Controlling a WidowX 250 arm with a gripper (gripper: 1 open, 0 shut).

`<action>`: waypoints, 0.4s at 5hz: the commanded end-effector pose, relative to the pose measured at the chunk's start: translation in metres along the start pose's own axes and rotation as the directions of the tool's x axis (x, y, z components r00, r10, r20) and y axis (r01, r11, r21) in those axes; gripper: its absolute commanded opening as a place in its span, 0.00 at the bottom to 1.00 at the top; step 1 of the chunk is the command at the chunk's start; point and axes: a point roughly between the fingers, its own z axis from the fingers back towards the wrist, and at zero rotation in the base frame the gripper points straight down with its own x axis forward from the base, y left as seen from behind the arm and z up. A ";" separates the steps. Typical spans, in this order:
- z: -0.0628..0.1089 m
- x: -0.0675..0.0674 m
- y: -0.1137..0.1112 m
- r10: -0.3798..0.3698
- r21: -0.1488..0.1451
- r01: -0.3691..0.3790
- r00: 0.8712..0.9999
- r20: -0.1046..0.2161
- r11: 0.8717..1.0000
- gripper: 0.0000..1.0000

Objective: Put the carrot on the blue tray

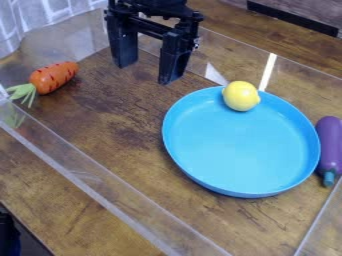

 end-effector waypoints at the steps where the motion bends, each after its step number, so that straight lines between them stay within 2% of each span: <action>1: 0.000 -0.001 0.003 0.043 -0.003 -0.043 0.999 -0.015 0.999 1.00; 2: -0.003 -0.003 0.006 -0.020 0.001 0.020 0.999 -0.030 1.000 1.00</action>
